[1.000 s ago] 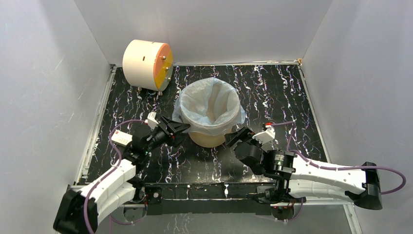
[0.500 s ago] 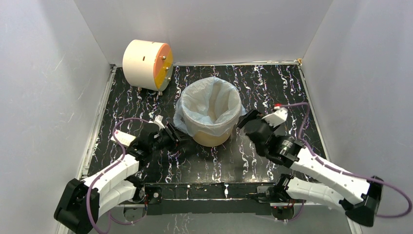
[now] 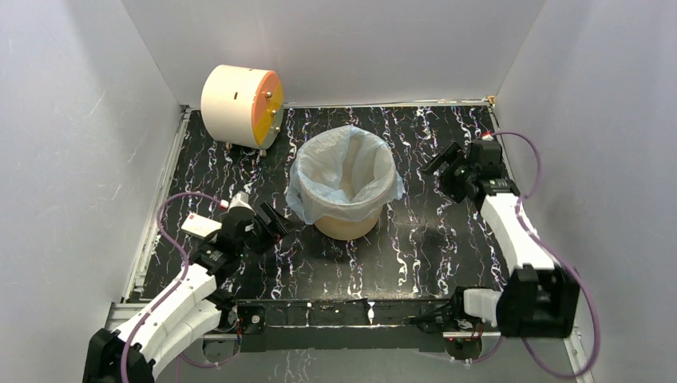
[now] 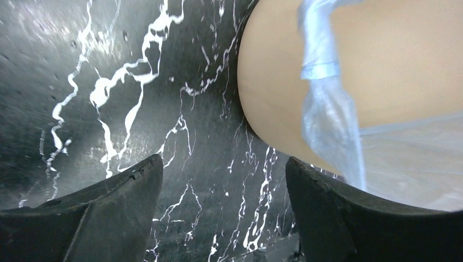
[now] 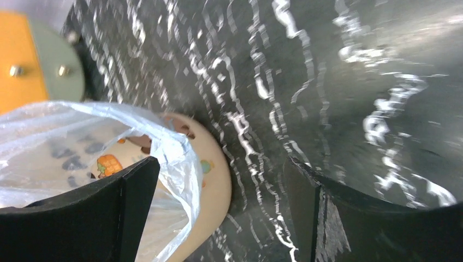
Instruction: Put the trash bags into the trash bin
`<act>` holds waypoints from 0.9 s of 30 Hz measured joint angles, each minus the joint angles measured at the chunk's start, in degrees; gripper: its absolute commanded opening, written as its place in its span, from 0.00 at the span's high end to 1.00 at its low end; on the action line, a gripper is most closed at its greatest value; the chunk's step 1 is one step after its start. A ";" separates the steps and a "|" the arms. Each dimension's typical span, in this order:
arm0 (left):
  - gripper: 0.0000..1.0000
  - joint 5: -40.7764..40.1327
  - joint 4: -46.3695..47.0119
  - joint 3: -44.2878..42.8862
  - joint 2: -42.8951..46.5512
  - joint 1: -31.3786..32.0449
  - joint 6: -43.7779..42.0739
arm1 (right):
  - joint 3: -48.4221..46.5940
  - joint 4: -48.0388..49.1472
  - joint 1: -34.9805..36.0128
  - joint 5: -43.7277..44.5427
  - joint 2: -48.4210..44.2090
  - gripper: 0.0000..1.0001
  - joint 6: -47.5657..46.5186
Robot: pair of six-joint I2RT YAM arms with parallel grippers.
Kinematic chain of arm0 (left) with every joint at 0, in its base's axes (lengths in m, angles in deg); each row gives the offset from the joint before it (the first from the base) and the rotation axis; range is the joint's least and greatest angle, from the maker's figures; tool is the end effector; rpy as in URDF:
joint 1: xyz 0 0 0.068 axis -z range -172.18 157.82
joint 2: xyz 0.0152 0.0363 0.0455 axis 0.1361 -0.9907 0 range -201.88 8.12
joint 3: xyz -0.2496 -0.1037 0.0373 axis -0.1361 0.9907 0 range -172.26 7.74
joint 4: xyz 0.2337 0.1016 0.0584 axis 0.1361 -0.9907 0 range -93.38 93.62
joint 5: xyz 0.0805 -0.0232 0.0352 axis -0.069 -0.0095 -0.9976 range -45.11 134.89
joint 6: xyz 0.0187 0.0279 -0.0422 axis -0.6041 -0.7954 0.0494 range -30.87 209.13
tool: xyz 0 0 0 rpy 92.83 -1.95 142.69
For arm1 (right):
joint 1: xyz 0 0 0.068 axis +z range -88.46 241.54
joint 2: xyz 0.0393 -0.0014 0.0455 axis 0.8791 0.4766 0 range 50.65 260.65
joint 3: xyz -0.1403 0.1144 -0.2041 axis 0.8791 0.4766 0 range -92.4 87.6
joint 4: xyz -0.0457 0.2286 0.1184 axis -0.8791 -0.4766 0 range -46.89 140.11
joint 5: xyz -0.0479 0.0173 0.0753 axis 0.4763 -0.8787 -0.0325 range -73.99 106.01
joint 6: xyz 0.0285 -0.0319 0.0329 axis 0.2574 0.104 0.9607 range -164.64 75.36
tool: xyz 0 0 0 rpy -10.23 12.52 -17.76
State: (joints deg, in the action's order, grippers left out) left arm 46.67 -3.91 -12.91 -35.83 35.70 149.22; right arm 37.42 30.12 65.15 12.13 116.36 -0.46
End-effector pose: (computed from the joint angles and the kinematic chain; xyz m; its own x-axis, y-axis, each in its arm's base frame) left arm 0.1521 -0.0817 0.1988 -0.6514 -0.6355 -0.4144 -0.1479 0.6421 -0.7522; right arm 0.2520 0.0183 0.2826 -0.4980 0.6652 -0.5563 0.3195 0.7371 0.5954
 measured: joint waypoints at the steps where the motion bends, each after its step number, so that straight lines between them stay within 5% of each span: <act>1: 0.16 -1.29 -1.44 -0.94 0.70 0.00 -1.01 | -0.63 0.72 -1.46 -4.98 3.02 0.07 -0.92; 7: 0.10 -4.92 -7.74 -12.96 -2.89 -3.54 -8.17 | -5.14 3.85 -2.21 -27.74 18.14 0.09 -5.40; 12: 0.09 5.86 -4.24 -16.33 -12.13 -15.02 -10.86 | -8.96 5.14 -1.95 -37.31 24.79 0.10 -7.93; 20: 0.13 26.32 12.39 -11.98 -20.41 -17.27 -8.57 | -11.98 5.05 1.66 -40.30 30.53 0.13 -11.78; 27: 0.18 26.64 12.68 -11.58 -22.10 -17.42 -11.82 | -8.07 5.29 3.43 -38.62 28.50 0.22 -13.27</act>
State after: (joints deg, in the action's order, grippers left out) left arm 73.31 8.76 -24.49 -57.92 18.28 137.40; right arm 29.36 35.41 68.59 -26.49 144.86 -13.73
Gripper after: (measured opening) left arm 0.842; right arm 0.803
